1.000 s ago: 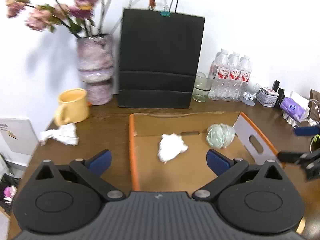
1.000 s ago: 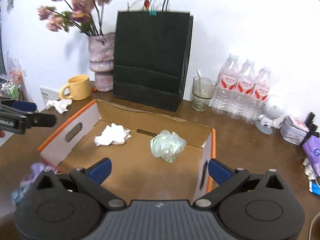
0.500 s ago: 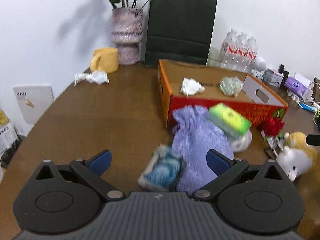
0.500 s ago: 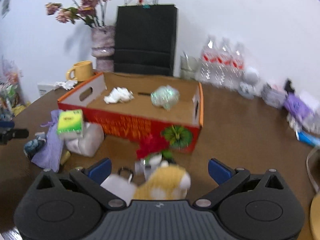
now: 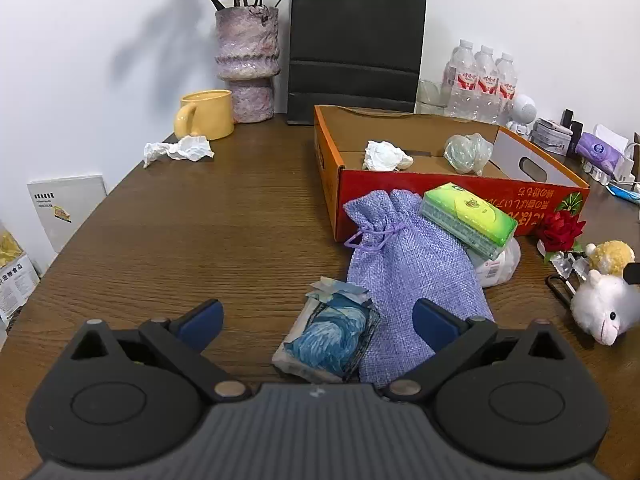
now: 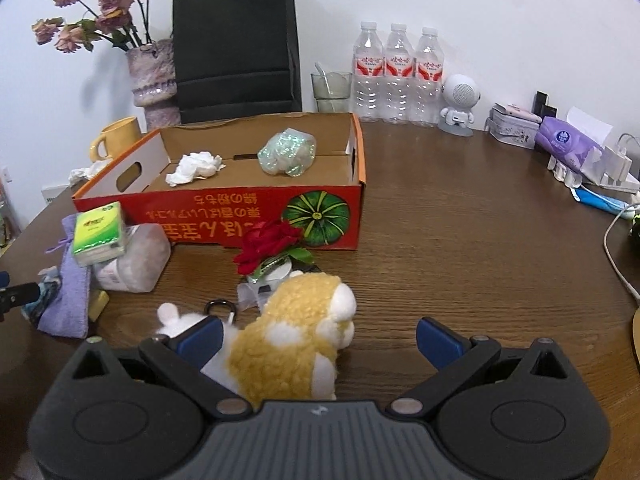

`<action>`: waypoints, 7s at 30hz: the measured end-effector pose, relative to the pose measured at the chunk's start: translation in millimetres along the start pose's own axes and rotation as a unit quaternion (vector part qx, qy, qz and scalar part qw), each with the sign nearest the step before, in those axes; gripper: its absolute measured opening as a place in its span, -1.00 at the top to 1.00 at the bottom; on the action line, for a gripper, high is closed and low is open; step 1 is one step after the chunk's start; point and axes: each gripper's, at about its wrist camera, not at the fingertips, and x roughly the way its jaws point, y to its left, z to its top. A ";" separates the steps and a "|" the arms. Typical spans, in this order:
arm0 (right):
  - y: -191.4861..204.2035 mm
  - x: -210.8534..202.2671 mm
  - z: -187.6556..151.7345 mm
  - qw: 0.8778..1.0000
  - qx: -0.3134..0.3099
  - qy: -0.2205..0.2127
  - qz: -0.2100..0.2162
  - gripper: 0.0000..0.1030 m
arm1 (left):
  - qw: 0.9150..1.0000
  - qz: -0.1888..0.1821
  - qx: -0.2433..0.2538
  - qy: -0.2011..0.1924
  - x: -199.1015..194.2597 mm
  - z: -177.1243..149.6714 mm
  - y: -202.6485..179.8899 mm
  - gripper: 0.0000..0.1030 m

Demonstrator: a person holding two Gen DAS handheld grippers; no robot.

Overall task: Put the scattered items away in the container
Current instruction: 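Grasp blue wrapped packet with left tool while right tool grasps white plush toy, then lower packet and plush toy into the box and open both tools, then grasp purple pouch with left tool while right tool grasps black carabiner, then drop purple pouch and carabiner into the box with both tools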

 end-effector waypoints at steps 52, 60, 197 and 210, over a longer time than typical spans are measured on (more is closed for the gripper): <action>-4.2 77.9 158.6 0.988 0.061 -0.116 0.086 0.04 | 0.993 -0.083 -0.058 -0.066 82.1 152.6 -63.4 0.45; 12.8 166.0 151.0 0.998 0.034 -0.021 0.053 0.00 | 0.996 -0.078 -0.047 0.014 154.2 138.6 -65.6 0.34; 76.1 132.7 161.4 0.992 -0.045 -0.077 0.095 0.54 | 0.989 -0.126 -0.078 -0.016 120.3 142.5 -43.9 0.61; 83.2 160.3 154.4 0.994 -0.067 -0.050 0.076 -0.55 | 0.989 -0.125 -0.073 -0.002 133.8 139.7 -41.7 -0.10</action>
